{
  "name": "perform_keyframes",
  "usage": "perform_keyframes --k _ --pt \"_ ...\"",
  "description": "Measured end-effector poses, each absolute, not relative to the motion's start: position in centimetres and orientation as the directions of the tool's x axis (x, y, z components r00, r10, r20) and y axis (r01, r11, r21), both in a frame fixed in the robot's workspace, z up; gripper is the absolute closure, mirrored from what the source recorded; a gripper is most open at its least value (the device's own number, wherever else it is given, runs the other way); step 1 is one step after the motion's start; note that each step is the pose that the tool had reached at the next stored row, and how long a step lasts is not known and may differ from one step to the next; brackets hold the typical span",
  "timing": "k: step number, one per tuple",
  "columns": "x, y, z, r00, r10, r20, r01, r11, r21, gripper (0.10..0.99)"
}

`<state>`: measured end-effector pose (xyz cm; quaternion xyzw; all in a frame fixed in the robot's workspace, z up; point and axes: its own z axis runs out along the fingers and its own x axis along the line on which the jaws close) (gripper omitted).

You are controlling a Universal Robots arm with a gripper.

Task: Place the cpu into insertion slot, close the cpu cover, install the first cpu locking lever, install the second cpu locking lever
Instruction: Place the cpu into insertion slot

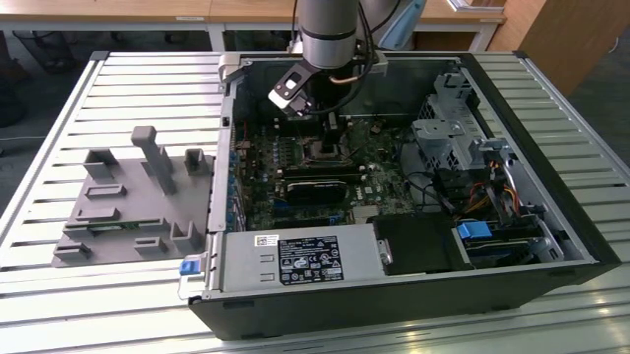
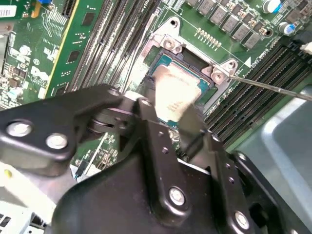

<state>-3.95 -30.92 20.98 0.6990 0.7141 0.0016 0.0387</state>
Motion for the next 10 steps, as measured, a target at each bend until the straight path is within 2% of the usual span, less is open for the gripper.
perform_keyframes --k 1,3,4,6,7,8,9,10 --pt "-3.95 -30.95 20.99 -0.02 0.998 -0.053 0.998 0.023 0.057 0.612" --pt "-3.95 -31.04 21.01 -0.02 0.998 -0.052 0.998 0.023 0.056 0.729" --pt "-3.95 -31.07 21.02 -0.02 0.998 -0.051 0.998 0.023 0.056 0.729" --pt "-3.95 -31.11 21.05 -0.02 0.999 -0.05 0.998 0.023 0.056 0.847" --pt "-3.95 -31.12 21.07 -0.02 0.999 -0.05 0.998 0.022 0.056 0.847" --pt "-3.95 -31.13 21.08 -0.02 0.999 -0.05 0.998 0.022 0.057 0.906" --pt "-3.95 -31.13 21.09 -0.02 0.999 -0.05 0.998 0.022 0.057 0.906" --pt "-3.95 -31.14 21.11 -0.02 0.999 -0.05 0.998 0.023 0.056 0.969"
